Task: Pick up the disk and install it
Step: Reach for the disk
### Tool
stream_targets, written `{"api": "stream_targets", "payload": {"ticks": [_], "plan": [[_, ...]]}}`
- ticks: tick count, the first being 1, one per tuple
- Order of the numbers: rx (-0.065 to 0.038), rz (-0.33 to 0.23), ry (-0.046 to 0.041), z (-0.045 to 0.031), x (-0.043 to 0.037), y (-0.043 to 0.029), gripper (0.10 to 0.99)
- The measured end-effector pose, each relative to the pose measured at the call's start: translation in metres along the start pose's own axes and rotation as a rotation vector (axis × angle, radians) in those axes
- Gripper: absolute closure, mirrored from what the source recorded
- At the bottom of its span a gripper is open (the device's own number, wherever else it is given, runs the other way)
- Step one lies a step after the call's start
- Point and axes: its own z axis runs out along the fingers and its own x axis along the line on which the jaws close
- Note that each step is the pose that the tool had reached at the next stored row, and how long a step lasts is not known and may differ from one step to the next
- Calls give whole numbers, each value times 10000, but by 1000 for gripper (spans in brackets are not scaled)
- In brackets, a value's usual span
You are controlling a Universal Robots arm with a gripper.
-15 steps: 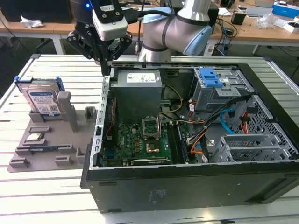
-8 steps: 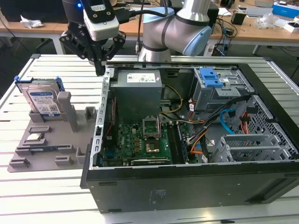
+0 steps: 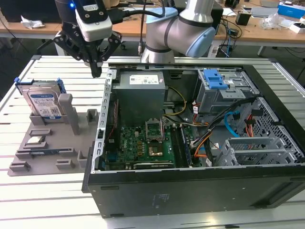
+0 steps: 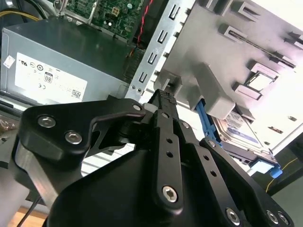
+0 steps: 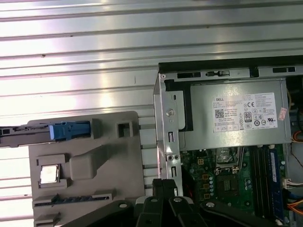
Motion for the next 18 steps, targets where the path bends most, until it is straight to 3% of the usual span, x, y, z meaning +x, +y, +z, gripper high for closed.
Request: {"api": "stream_targets", "payload": {"ticks": [18], "plan": [[0, -1, 0, -8, 301, -22, 980]]}}
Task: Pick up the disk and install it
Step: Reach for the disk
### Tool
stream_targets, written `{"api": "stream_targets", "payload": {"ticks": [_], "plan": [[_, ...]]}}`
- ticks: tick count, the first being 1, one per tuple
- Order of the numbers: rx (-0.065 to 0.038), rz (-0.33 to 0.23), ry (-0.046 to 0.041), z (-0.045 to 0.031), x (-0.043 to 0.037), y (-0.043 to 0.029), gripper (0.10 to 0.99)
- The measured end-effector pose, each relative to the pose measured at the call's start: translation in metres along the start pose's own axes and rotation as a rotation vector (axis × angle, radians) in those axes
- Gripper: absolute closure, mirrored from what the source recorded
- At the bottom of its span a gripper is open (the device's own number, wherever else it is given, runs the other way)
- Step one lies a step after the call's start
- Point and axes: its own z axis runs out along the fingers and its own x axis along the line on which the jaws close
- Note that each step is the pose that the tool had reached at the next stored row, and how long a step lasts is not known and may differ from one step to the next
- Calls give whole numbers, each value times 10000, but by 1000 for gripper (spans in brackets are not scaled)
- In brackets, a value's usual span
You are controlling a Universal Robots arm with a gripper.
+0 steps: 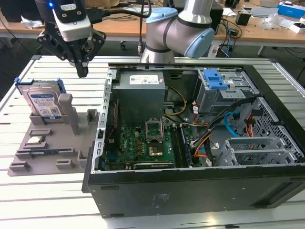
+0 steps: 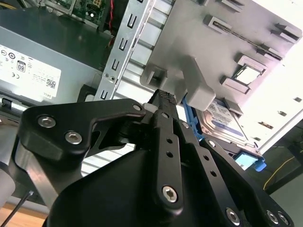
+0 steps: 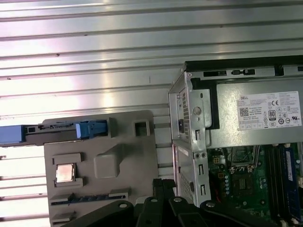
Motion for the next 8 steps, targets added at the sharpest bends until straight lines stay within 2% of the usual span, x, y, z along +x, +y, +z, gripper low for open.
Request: {"api": "stream_targets", "payload": {"ticks": [8], "plan": [[-1, 2, 0, -4, 149, -11, 980]]}}
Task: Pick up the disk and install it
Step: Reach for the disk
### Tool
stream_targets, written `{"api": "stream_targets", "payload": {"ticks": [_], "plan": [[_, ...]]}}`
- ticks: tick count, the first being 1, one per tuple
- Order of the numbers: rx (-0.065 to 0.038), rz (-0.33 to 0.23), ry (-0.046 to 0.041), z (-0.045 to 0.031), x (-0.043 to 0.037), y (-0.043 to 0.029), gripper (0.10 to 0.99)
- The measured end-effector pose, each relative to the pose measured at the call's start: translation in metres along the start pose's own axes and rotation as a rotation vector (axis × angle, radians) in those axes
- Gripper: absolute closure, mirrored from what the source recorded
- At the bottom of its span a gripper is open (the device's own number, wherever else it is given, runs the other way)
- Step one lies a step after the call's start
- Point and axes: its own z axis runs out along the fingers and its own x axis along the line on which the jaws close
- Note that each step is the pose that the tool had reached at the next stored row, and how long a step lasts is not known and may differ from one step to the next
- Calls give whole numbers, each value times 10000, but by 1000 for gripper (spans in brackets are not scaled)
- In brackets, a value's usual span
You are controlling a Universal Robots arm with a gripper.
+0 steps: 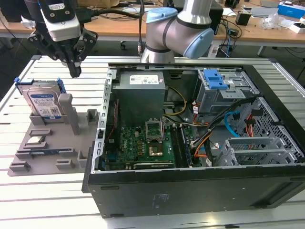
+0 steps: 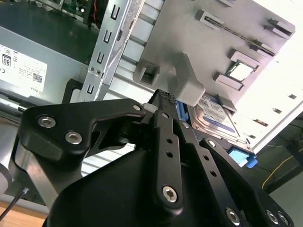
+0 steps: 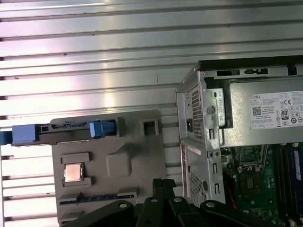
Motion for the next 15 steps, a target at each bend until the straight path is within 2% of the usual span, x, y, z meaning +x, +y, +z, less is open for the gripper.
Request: {"api": "stream_targets", "payload": {"ticks": [6, 7, 15], "plan": [[1, -1, 0, -3, 114, -9, 980], [0, -1, 0, -4, 155, -12, 980], [0, -1, 0, -7, 275, -21, 980]]}}
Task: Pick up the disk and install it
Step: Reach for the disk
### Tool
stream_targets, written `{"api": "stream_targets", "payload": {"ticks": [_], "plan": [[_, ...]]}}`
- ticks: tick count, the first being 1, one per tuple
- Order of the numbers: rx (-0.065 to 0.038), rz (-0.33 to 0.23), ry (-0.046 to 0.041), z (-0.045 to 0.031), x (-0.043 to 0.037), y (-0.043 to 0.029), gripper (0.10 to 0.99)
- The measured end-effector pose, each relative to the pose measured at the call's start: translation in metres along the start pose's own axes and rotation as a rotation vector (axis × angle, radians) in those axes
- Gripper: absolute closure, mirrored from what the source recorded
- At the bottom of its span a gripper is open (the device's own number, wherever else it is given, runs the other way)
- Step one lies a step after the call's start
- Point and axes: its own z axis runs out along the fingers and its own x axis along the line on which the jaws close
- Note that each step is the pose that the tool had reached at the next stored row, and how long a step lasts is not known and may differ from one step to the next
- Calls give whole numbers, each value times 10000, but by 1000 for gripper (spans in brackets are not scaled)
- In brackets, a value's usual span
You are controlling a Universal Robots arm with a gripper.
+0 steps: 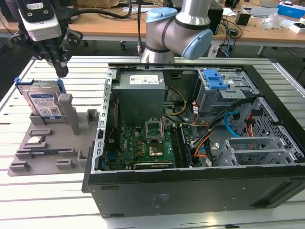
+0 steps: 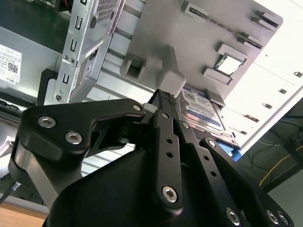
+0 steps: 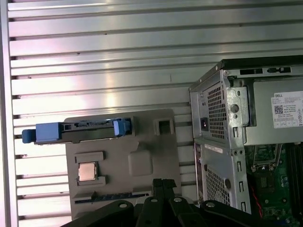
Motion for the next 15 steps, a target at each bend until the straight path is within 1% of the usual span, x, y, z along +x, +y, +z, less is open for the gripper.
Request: {"api": "stream_targets", "payload": {"ticks": [15], "plan": [[0, 0, 0, -6, 223, -17, 980]]}}
